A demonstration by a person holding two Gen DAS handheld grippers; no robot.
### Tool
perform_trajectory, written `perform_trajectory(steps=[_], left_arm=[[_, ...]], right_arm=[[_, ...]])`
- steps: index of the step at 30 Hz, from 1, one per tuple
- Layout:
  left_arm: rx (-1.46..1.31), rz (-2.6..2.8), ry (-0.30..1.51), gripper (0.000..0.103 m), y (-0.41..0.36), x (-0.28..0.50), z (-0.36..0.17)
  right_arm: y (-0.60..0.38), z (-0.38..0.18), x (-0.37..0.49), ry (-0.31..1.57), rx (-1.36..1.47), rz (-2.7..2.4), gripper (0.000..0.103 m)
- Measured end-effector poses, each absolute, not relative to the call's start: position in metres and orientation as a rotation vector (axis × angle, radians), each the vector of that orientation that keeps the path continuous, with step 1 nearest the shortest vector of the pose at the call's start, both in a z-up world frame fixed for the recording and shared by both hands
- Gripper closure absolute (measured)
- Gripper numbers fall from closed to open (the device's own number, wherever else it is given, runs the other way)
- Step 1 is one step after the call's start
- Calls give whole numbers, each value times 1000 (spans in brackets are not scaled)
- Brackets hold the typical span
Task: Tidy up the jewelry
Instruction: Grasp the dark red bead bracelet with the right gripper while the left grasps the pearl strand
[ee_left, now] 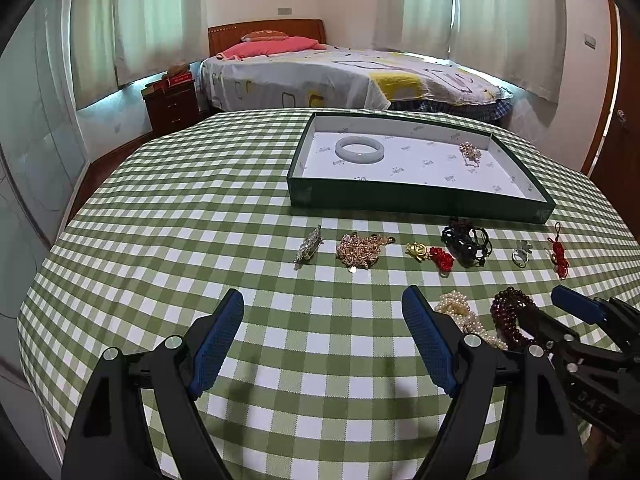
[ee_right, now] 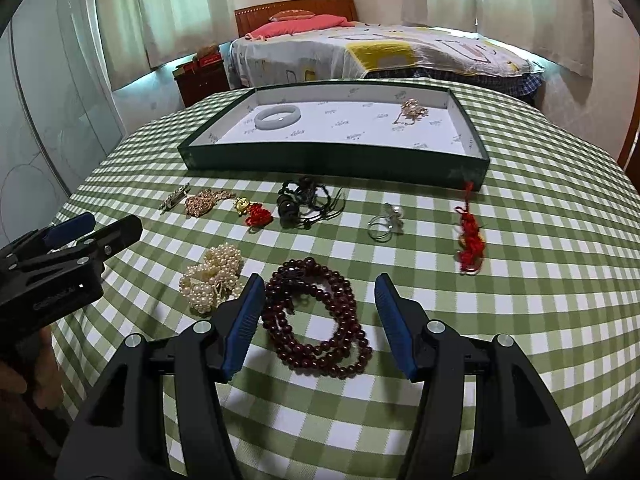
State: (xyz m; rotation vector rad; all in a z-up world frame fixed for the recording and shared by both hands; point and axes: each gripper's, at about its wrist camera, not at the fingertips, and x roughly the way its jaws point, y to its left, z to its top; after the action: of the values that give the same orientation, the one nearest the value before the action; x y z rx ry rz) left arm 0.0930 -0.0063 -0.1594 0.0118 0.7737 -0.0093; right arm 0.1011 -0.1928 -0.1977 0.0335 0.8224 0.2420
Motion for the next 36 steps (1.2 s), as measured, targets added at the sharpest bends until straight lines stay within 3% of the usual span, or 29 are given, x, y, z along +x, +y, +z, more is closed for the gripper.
perform_trajectory(steps=[2, 14, 19, 20, 23, 36], left_arm=[[12, -8, 778, 24, -6, 93, -161], [21, -19, 801, 24, -11, 94, -167], [33, -40, 800, 24, -20, 92, -165], [35, -46, 801, 24, -22, 91, -165], [37, -72, 805, 24, -30, 90, -164], [73, -153, 842, 24, -72, 100, -175]], right_arm=[[-191, -199, 103, 825, 28, 242, 41], [-191, -211, 106, 861, -12, 223, 42], [-201, -211, 100, 851, -44, 204, 79], [-205, -211, 100, 853, -32, 206, 82], [-215, -209, 98, 857, -2, 201, 87], [-258, -200, 87, 818, 69, 133, 89]])
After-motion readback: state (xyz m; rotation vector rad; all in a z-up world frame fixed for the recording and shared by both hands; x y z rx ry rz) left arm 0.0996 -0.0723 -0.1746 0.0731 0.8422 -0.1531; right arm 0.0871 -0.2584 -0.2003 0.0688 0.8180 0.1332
